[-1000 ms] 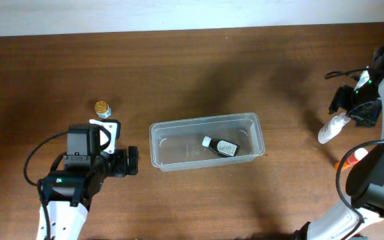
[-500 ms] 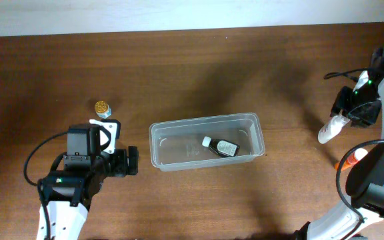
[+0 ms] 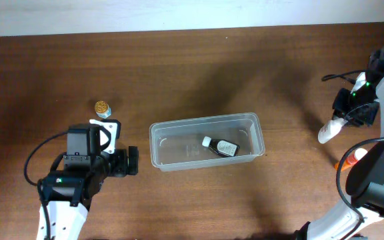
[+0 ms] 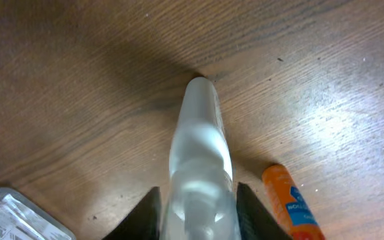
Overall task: Pack container
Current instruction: 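Move the right gripper to the white dropper bottle and grasp it, then place the white dropper bottle upright in the container's right end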
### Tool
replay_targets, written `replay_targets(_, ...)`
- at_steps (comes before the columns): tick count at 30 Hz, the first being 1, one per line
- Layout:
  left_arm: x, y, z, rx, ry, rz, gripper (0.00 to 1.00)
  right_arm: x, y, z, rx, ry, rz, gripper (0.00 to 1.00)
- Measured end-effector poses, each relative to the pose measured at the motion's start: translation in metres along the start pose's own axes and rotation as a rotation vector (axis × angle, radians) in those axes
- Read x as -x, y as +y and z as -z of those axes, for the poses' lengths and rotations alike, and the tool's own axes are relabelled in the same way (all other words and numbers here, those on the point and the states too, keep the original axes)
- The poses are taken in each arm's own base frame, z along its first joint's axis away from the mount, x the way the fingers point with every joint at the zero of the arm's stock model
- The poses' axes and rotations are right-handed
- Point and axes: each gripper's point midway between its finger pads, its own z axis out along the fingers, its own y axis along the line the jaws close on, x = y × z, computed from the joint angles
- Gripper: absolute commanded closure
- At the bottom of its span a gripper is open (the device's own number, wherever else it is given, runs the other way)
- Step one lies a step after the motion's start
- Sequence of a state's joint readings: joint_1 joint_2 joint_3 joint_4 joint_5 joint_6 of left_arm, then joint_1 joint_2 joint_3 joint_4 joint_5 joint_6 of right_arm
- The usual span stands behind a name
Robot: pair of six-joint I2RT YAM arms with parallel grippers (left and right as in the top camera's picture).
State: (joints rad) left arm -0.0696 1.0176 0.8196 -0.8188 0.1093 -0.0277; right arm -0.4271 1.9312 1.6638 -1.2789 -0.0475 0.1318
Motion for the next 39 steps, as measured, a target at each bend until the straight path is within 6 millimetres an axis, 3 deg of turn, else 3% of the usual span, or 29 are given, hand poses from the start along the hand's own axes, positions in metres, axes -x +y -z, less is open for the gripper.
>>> replay_targets(4,0.000,-0.001,0.000,-0.008,0.000,0.000,0.01,0.000,0.000,0.000,0.000,0.000,0.000,0.82)
replay_targets(14,0.000,-0.001,0.000,-0.008,0.000,0.000,0.00,-0.007,0.007,0.004,0.006,0.015,0.022,0.83)
replay_targets(17,0.000,-0.001,0.000,-0.008,0.000,0.000,0.01,-0.017,0.022,0.021,0.011,-0.011,0.074,0.83)
replay_targets(19,0.000,-0.001,0.000,-0.008,0.000,0.000,0.01,-0.031,0.037,0.043,0.018,-0.044,0.134,0.83)
replay_targets(25,0.000,-0.002,0.000,-0.009,0.000,0.000,0.01,-0.094,0.098,0.125,0.100,-0.233,0.382,0.83)
replay_targets(30,0.000,-0.002,0.000,-0.011,0.000,0.000,0.01,-0.149,0.141,0.160,0.183,-0.322,0.584,0.83)
replay_targets(34,0.000,-0.002,0.000,-0.011,0.000,0.000,0.01,-0.176,0.170,0.158,0.214,-0.299,0.704,0.83)
replay_targets(36,0.000,-0.002,0.000,-0.011,0.000,0.000,0.01,-0.180,0.180,0.150,0.213,-0.277,0.731,0.83)
replay_targets(39,0.000,-0.002,0.000,-0.011,0.001,0.000,0.01,-0.175,0.194,0.121,0.189,-0.232,0.729,0.83)
